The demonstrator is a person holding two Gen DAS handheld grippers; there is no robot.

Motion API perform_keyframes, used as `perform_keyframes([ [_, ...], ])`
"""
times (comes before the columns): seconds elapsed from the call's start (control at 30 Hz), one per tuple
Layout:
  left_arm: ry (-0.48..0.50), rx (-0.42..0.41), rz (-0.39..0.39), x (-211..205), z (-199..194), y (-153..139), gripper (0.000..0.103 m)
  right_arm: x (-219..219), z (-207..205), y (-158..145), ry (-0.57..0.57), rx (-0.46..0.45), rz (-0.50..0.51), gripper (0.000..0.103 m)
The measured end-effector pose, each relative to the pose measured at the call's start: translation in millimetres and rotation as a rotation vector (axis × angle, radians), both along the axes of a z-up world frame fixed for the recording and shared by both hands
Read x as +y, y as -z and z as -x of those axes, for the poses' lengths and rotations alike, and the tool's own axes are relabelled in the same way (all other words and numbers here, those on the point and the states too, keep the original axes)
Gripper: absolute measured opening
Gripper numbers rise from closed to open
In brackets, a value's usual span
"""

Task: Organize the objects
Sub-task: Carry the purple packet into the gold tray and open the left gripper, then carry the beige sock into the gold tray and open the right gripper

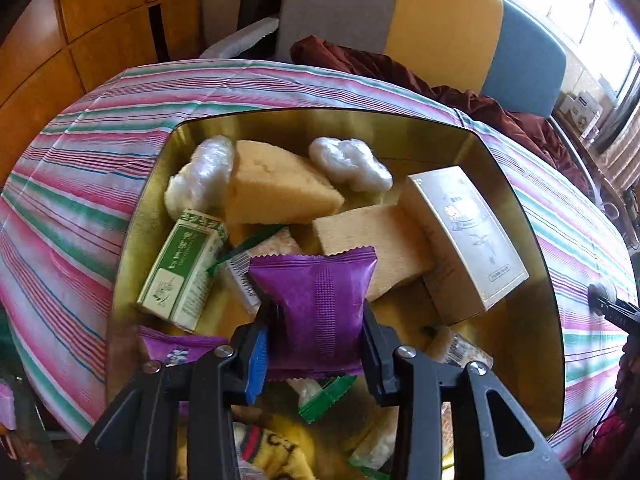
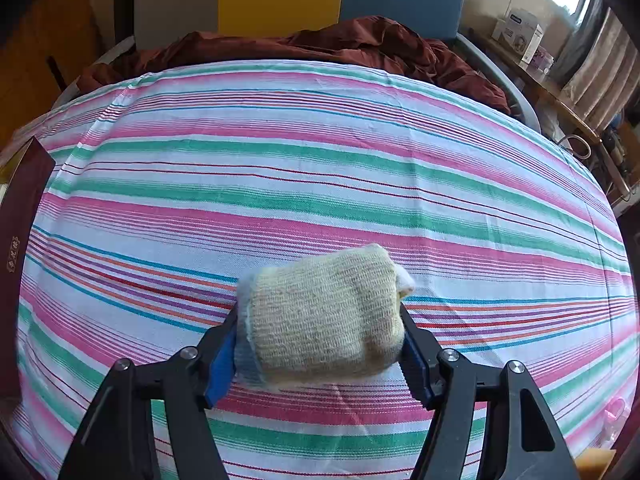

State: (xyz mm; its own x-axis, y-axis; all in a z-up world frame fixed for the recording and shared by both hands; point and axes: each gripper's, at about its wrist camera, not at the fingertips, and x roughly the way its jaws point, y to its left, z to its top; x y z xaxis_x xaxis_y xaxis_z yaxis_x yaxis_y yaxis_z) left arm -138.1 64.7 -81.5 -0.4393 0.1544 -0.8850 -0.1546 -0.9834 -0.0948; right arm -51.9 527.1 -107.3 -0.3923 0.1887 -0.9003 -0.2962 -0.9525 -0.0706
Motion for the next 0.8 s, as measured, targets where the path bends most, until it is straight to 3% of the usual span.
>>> perform_keyframes([
  [0.17, -0.008, 0.036, -0.037, -6.8, -14.5, -11.3, 0.066, 2.2, 1.7, 0.7, 0.013, -0.003, 0.008, 0.07],
  [0.5, -0.032, 0.223, 0.031, -16.5, -58.1, -46.6, 0.066, 3.8, 1.7, 0.1, 0.033, 0.001, 0.019, 0.071],
  [0.8, -0.065, 0.382, -0.004, -36.2, -86.2, -86.9, 0.066, -10.7, -1.1, -3.5, 0.007, 0.003, -0.035, 0.069],
])
